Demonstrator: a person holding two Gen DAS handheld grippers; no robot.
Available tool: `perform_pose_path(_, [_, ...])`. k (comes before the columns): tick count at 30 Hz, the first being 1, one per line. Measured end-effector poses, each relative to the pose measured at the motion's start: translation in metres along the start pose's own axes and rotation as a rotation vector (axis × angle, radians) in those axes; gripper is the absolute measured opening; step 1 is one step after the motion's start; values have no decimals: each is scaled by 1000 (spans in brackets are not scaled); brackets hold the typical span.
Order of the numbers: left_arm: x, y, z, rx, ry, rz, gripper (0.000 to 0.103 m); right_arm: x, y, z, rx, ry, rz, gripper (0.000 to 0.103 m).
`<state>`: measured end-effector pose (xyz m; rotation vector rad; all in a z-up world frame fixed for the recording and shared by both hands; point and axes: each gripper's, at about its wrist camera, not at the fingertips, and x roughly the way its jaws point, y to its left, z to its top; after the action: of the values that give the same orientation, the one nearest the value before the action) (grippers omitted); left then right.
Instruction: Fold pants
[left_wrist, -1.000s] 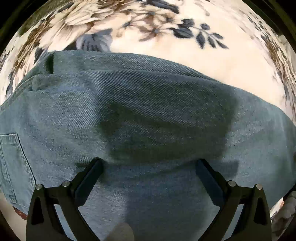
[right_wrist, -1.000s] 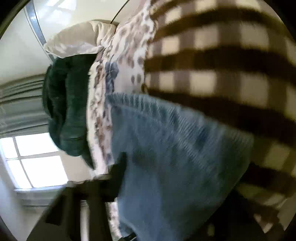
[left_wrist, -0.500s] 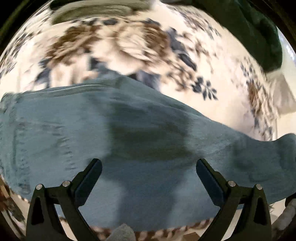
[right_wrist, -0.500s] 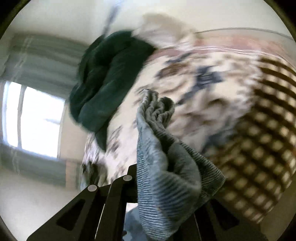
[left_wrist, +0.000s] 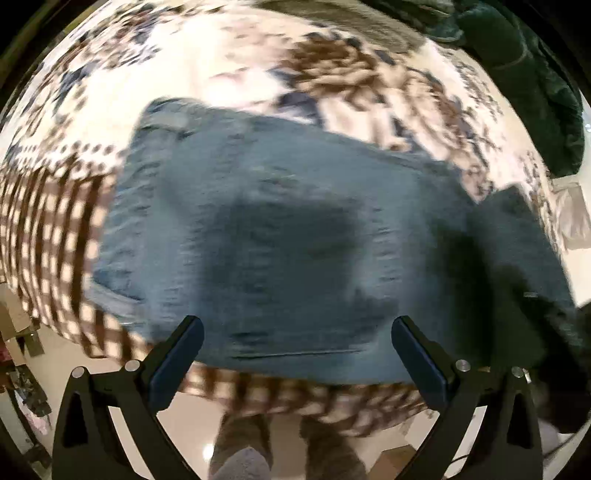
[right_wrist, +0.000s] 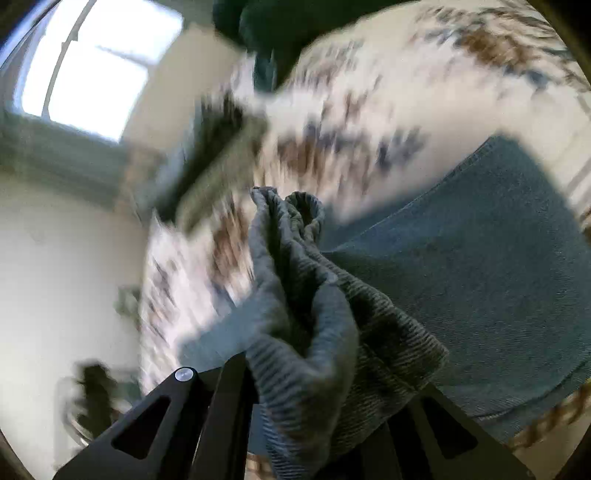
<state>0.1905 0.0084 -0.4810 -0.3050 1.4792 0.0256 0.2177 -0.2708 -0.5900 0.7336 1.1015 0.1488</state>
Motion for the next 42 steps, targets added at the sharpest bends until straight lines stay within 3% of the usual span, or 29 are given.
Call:
perform_pose_path(1, [-1, 11, 0, -8, 2, 0, 103, 20, 7, -15, -19, 49, -61, 11])
perform_pose_path(3, [-3, 29, 0, -28, -2, 0, 103, 39, 20, -39, -45, 110, -137, 35])
perform_pose_path(4, [-4, 37, 2, -38, -7, 1, 103, 45, 32, -52, -86, 136, -156, 41])
perform_pose_path(5, [-6, 43, 3, -46, -12, 4, 103, 48, 41, -59, -132, 153, -157, 57])
perform_pose_path(6, [-6, 48, 4, -55, -17, 7, 103, 48, 54, -71, -179, 194, -110, 65])
perform_pose_path(8, [-7, 56, 9, -81, -26, 1, 103, 50, 68, -84, -201, 303, 70, 65])
perform_pose_path(10, [-9, 55, 14, -95, -33, -21, 103, 30, 66, -95, -191, 294, 112, 65])
perform_pose_path(14, [-6, 23, 26, -58, -47, -79, 103, -11, 19, -74, -59, 233, 99, 65])
perform_pose_path(18, [14, -26, 41, 28, -62, -80, 103, -60, -36, -48, 47, 126, -24, 68])
perform_pose_path(20, [33, -50, 49, 86, -40, -81, 103, -81, -61, -41, 89, 79, -73, 68])
perform_pose_path(24, [75, -90, 59, 189, 34, -74, 93, -104, -100, -29, 165, 28, -134, 68])
perform_pose_path(26, [82, -101, 56, 253, -13, -1, 70, -107, -113, -26, 188, 8, -157, 68])
perform_pose_path(27, [80, -105, 54, 281, -36, 1, 32, -108, -118, -24, 199, -1, -167, 68])
perform_pose_path(28, [75, -110, 50, 324, -53, -23, 22, -107, -124, -22, 211, -5, -177, 68])
perform_pose_path(31, [57, -116, 45, 367, -121, -21, 20, -92, -127, -20, 238, 0, -199, 68])
perform_pose_path(34, [52, -113, 54, 354, -138, -36, 20, -87, -125, -17, 211, 2, -216, 68])
perform_pose_path(39, [68, -106, 73, 276, -60, -59, 27, -52, -95, -5, 107, 58, -269, 68])
perform_pose_path(40, [64, -101, 72, 247, -50, -68, 31, -45, -94, -5, 83, 77, -291, 66])
perform_pose_path(42, [47, -94, 62, 203, -72, -54, 36, -35, -90, -10, 25, 133, -374, 46])
